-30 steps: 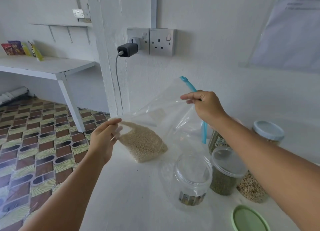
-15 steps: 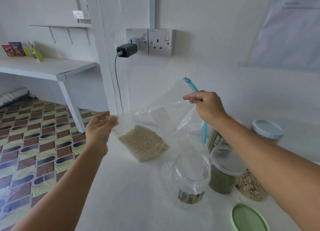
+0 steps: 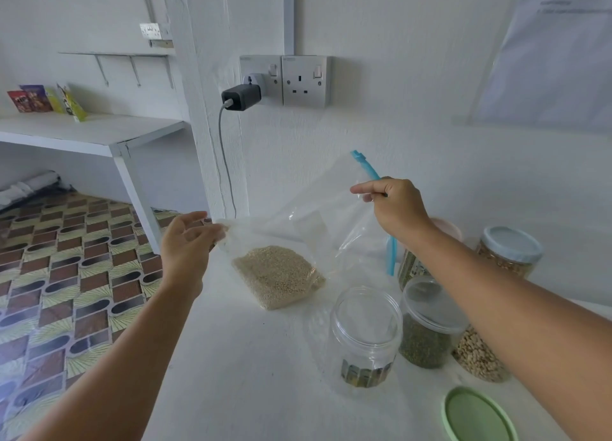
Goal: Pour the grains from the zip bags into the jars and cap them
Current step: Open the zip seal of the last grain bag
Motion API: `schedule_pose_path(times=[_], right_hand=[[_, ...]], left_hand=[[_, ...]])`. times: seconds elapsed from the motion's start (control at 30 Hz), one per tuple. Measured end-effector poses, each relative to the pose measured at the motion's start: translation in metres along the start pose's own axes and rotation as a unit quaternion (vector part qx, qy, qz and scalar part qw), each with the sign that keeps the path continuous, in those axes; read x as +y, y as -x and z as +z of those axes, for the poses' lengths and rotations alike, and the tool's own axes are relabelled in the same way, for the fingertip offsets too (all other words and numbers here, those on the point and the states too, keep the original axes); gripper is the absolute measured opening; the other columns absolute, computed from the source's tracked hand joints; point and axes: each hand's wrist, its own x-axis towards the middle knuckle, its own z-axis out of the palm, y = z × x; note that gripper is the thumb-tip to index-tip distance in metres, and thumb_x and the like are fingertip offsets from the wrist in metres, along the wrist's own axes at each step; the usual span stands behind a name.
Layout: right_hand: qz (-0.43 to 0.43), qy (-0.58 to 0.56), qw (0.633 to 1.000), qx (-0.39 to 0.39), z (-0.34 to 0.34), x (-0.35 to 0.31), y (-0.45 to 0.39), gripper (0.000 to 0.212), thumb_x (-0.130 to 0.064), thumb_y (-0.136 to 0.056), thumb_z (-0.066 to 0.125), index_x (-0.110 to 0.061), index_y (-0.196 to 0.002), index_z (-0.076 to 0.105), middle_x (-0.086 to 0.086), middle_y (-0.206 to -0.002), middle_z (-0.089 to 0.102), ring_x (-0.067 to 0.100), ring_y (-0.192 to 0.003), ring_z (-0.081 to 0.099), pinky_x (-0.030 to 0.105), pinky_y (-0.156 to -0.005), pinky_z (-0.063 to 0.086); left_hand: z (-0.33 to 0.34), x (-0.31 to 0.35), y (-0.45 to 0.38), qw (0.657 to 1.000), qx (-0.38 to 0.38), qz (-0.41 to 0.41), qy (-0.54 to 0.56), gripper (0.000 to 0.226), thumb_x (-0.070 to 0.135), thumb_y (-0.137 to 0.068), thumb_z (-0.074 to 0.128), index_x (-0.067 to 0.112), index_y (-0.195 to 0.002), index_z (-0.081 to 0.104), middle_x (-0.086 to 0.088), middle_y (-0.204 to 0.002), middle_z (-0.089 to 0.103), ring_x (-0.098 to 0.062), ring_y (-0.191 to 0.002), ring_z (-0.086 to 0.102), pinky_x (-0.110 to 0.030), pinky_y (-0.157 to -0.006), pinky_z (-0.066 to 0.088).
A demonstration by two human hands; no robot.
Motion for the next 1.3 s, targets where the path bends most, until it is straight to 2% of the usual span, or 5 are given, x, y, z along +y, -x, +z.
schedule_pose_path(times=[0.13,0.63,0.8,1.0,1.3], right_hand=[[0.027,-0.017,0.999,0.016,-0.001,0.004,0.002,0.04,0.001,-0.105,0.049,-0.024,-0.111,0.079,-0.005,-0.105,0.069,-0.002,-0.091,0.061,-0.006,-0.067,0.037],[0.029,-0.013,0.999,-0.013,0.002,0.005,0.009,0.037,-0.002,-0.105,0.051,-0.025,-0.113,0.079,-0.013,-0.104,0.065,-0.004,-0.091,0.06,-0.005,-0.066,0.04],[0.049,-0.033,0.998,0.025,-0.001,0.005,0.006,0.038,-0.001,-0.106,0.048,-0.023,-0.116,0.078,-0.005,-0.107,0.068,-0.001,-0.091,0.06,-0.001,-0.073,0.039],[0.058,-0.034,0.998,0.012,0.002,0.013,0.006,0.041,-0.001,-0.105,0.047,-0.025,-0.114,0.079,-0.001,-0.109,0.069,0.006,-0.096,0.061,0.003,-0.071,0.039],[0.051,-0.054,0.997,0.026,0.006,0.01,0.005,0.041,-0.001,-0.106,0.047,-0.027,-0.109,0.079,-0.006,-0.109,0.069,-0.003,-0.093,0.062,-0.006,-0.066,0.039]], left_hand=[[0.005,-0.003,0.002,0.997,0.053,0.053,-0.028,0.029,0.006,-0.089,0.078,0.015,-0.112,0.062,-0.012,-0.094,0.076,-0.023,-0.088,0.073,-0.029,-0.07,0.057],[0.014,-0.001,-0.007,0.997,-0.044,-0.002,-0.063,0.035,0.013,-0.09,0.082,0.017,-0.115,0.058,0.001,-0.084,0.076,-0.017,-0.089,0.071,-0.047,-0.101,0.052],[0.016,0.001,-0.009,0.999,0.023,0.036,0.001,0.016,0.01,-0.097,0.071,0.018,-0.108,0.062,-0.002,-0.094,0.069,-0.018,-0.082,0.07,-0.038,-0.083,0.054],[0.003,0.001,-0.018,0.997,-0.059,-0.024,-0.036,0.033,0.022,-0.093,0.079,0.01,-0.12,0.065,-0.009,-0.106,0.076,-0.021,-0.092,0.074,-0.027,-0.076,0.054],[0.009,0.001,-0.008,0.999,0.032,0.017,0.019,0.036,0.011,-0.089,0.082,0.017,-0.107,0.051,-0.002,-0.087,0.07,-0.016,-0.085,0.067,-0.027,-0.071,0.053]])
